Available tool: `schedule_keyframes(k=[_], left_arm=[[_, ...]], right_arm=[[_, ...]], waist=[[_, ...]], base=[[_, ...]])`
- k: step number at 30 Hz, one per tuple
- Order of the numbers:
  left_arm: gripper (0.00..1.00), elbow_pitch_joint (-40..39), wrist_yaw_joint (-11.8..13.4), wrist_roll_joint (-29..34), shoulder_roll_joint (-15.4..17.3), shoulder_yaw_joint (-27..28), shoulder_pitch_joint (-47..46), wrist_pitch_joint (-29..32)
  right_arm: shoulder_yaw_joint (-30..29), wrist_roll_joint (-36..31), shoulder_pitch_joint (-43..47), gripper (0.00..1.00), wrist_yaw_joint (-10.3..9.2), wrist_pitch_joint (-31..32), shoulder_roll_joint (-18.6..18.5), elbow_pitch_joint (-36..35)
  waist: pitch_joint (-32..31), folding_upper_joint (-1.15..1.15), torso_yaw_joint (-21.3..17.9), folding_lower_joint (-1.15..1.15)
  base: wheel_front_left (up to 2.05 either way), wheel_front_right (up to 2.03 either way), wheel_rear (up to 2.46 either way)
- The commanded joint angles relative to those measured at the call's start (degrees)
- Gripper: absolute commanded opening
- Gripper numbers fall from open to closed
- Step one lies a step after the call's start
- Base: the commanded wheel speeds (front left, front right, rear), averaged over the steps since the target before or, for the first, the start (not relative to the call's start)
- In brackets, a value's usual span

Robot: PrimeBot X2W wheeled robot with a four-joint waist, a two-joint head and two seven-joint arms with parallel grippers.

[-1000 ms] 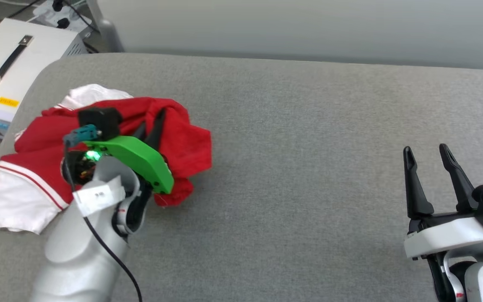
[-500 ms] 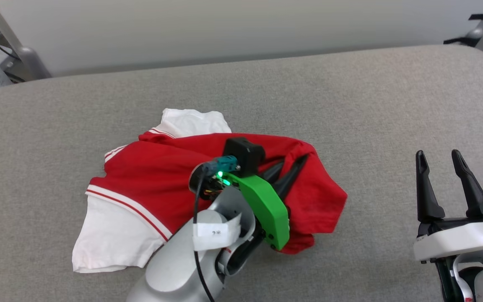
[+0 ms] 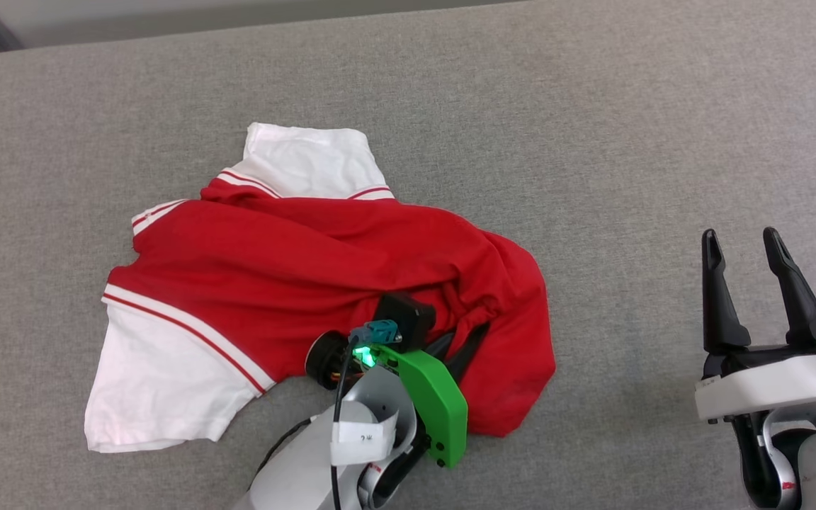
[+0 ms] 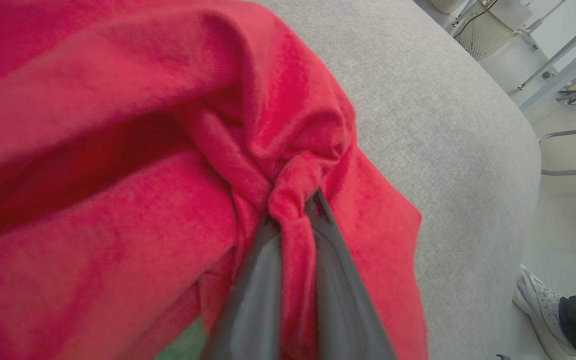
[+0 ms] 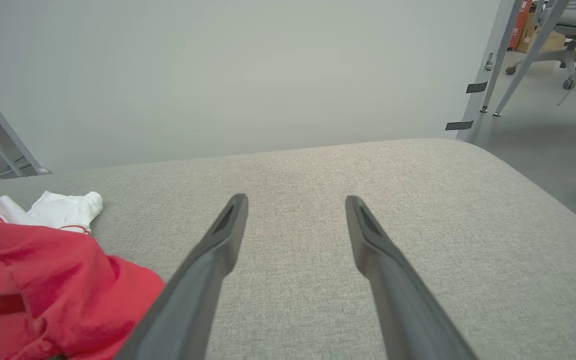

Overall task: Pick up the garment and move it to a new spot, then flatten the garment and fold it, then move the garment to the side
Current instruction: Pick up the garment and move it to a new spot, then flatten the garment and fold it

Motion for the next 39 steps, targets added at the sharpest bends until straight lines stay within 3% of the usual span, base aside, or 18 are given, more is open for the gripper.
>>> schedule_keyframes(k=[1,2,3,9,14,22,31,39], left_arm=[[0.13,0.4,-0.6,0.3,0.0,-0.4,1.0,-0.8],[0.69,0.8,-0.8,0.5,-0.1,-0.6,1.1,-1.6],[1.0,1.0,-0.8,0.8,-0.1,-0.8,1.2,-2.3],[1.0,0.2,-0.8,2.6,-0.2,-0.8,2.1,-10.6],[1.0,-2.4,1.0,3.2,0.6,2.4,3.7,-15.0],[1.0,-10.5,3.8,6.5,3.3,12.0,7.7,-15.9],[1.0,-13.1,8.7,9.9,6.4,21.8,12.2,-15.9],[1.0,-15.3,10.6,11.5,9.1,27.1,16.8,-15.9]], right_arm=[[0.2,-0.6,-1.0,1.0,-0.03,-0.3,-0.2,0.4],[0.3,-0.7,-1.0,1.0,-0.03,-0.3,-0.2,0.6],[0.3,-0.8,-1.0,1.0,-0.03,-0.3,-0.2,0.8],[0.5,-1.4,0.0,1.0,-0.03,0.2,-0.1,1.8],[0.6,-1.8,1.2,1.0,-0.03,1.1,-0.1,2.1],[0.9,-2.1,2.7,1.0,-0.03,2.3,-0.1,2.1],[0.7,-1.9,4.7,1.0,-0.03,3.6,-0.1,2.1],[1.1,-2.1,5.8,1.0,-0.03,4.6,-0.1,2.2]], waist=[[0.1,0.0,0.7,0.0],[-0.4,0.0,0.8,0.0],[-1.0,0.0,1.0,0.0],[-6.1,0.0,2.2,0.0],[-9.5,0.0,3.6,0.0],[-12.3,0.0,5.6,0.0],[-13.9,0.0,7.5,0.0],[-14.9,0.0,7.6,0.0]], base=[[0.0,0.0,0.0],[0.0,0.0,0.0],[0.0,0.0,0.0],[0.0,0.0,0.0],[0.0,0.0,0.0],[0.0,0.0,0.0],[0.0,0.0,0.0],[0.0,0.0,0.0]])
